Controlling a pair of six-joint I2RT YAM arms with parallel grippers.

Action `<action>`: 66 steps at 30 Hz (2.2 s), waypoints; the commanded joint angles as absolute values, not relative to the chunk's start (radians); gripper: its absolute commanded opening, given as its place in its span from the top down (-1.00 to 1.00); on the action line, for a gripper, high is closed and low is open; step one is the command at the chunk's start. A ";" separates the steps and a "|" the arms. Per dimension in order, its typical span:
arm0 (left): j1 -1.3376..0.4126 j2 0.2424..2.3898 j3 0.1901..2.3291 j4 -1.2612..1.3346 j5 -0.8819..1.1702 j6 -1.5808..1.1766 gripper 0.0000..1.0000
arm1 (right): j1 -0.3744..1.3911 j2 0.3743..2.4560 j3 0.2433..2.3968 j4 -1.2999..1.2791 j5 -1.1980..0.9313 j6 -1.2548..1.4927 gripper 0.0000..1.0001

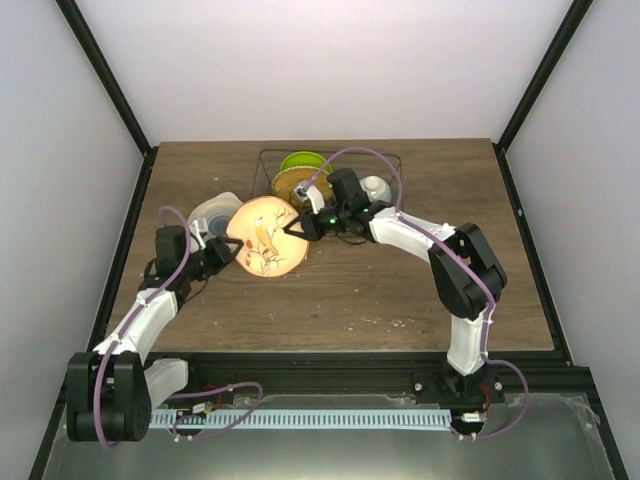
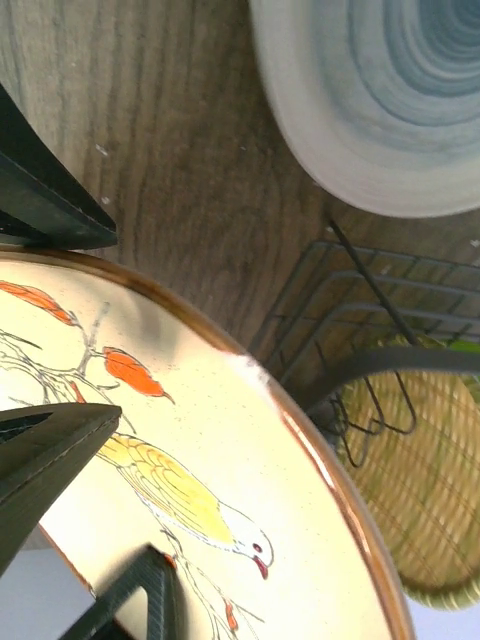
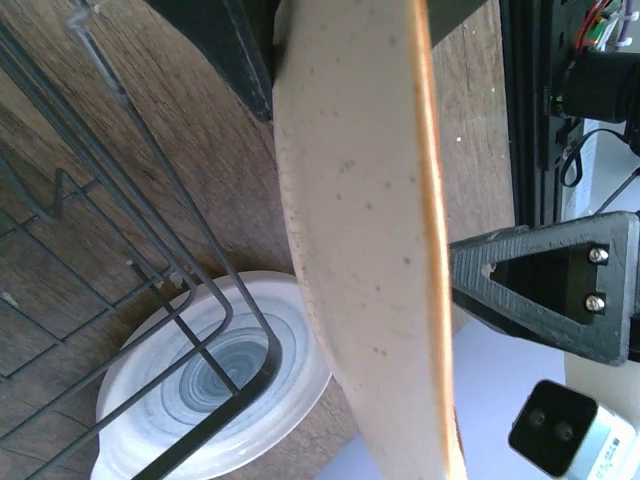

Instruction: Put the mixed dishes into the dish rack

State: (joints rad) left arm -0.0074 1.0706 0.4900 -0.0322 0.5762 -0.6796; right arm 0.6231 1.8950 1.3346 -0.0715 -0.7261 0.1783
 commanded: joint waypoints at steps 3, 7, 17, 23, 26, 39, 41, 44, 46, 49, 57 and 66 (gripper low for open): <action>-0.017 1.089 0.455 0.036 0.624 -0.663 0.11 | 0.611 1.841 1.407 -0.035 -0.681 0.152 0.99; -0.017 1.096 0.439 0.042 0.617 -0.660 0.09 | 0.611 1.836 1.411 -0.050 -0.667 0.137 0.99; -0.010 1.062 0.434 0.001 0.612 -0.636 0.08 | 0.610 1.802 1.426 -0.085 -0.675 0.042 0.99; 0.014 0.979 0.486 -0.103 0.596 -0.614 -0.49 | 0.609 1.728 1.444 -0.101 -0.661 -0.084 0.99; 0.023 0.980 0.500 -0.129 0.592 -0.600 -0.79 | 0.609 1.686 1.480 -0.142 -0.596 -0.172 0.99; 0.098 1.041 0.517 -0.170 0.515 -0.526 -1.00 | 0.611 1.562 1.612 -0.297 -0.280 -0.482 0.99; 0.098 1.051 0.511 -0.155 0.526 -0.529 -0.99 | 0.614 1.548 1.591 -0.291 -0.232 -0.521 0.99; 0.100 1.065 0.505 -0.140 0.536 -0.532 -0.99 | 0.623 1.516 1.524 -0.244 -0.170 -0.580 0.99; 0.100 1.072 0.504 -0.136 0.538 -0.532 -0.99 | 0.632 1.494 1.471 -0.204 -0.126 -0.625 0.99; 0.101 1.074 0.500 -0.128 0.543 -0.535 -1.00 | 0.643 1.457 1.389 -0.135 -0.090 -0.689 0.99; 0.106 1.073 0.501 -0.126 0.549 -0.534 -1.00 | 0.662 1.408 1.259 -0.011 -0.067 -0.801 0.99; 0.108 1.076 0.501 -0.126 0.554 -0.535 -1.00 | 0.673 1.412 1.230 0.061 -0.012 -0.845 0.99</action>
State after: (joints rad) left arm 0.1024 1.0725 0.4896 -0.1501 0.5423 -0.5453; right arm 0.6647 1.4803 1.2110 -0.1421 -0.0422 -0.8158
